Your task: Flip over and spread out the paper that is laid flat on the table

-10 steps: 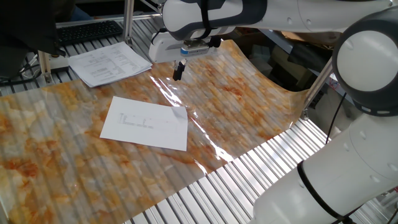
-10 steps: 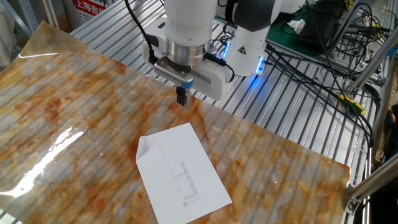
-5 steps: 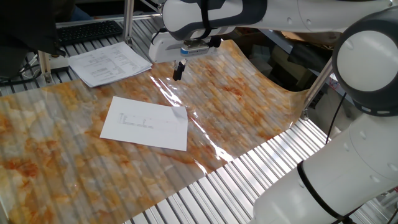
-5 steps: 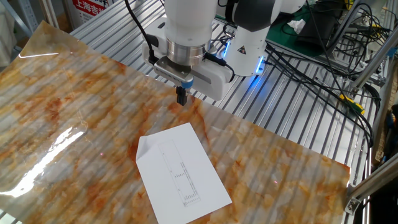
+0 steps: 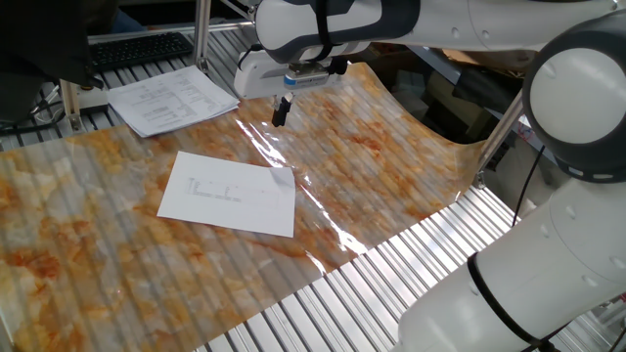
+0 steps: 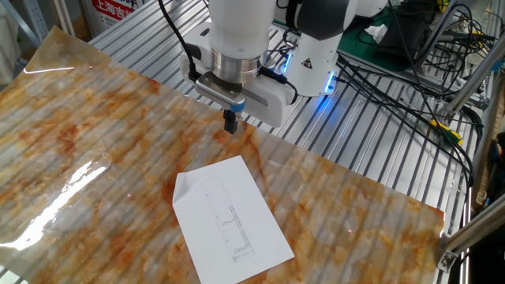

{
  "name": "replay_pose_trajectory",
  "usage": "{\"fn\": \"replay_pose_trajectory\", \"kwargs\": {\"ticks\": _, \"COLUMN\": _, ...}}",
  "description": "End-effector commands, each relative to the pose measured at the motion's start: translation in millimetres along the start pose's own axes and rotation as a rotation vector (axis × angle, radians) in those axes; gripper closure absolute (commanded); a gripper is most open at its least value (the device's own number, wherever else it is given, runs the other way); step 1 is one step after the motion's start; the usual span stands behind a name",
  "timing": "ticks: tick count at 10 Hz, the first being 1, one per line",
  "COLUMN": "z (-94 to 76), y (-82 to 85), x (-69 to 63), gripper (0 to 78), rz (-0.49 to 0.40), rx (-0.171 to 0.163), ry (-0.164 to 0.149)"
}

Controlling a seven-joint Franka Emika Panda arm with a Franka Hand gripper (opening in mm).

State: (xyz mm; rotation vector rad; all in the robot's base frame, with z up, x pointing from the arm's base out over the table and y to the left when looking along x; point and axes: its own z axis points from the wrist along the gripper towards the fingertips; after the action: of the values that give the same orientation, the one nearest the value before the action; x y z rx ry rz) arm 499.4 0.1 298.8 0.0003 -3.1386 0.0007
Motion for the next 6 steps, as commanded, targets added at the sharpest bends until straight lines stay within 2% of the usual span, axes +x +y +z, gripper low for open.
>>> {"fn": "replay_pose_trajectory", "kwargs": {"ticks": 1, "z": 0.0, "y": 0.0, "x": 0.0, "gripper": 77.6, "rz": 0.069, "rx": -0.073, "ry": -0.023}}
{"fn": "replay_pose_trajectory", "kwargs": {"ticks": 2, "z": 0.0, "y": 0.0, "x": 0.0, "gripper": 77.6, "rz": 0.052, "rx": 0.008, "ry": -0.023}}
{"fn": "replay_pose_trajectory", "kwargs": {"ticks": 3, "z": 0.0, "y": 0.0, "x": 0.0, "gripper": 77.6, "rz": 0.039, "rx": 0.052, "ry": -0.024}}
{"fn": "replay_pose_trajectory", "kwargs": {"ticks": 4, "z": 0.0, "y": 0.0, "x": -0.2, "gripper": 77.6, "rz": 0.038, "rx": 0.064, "ry": -0.015}}
{"fn": "replay_pose_trajectory", "kwargs": {"ticks": 6, "z": 1.3, "y": -1.8, "x": -2.4, "gripper": 77.6, "rz": 0.040, "rx": 0.049, "ry": -0.012}}
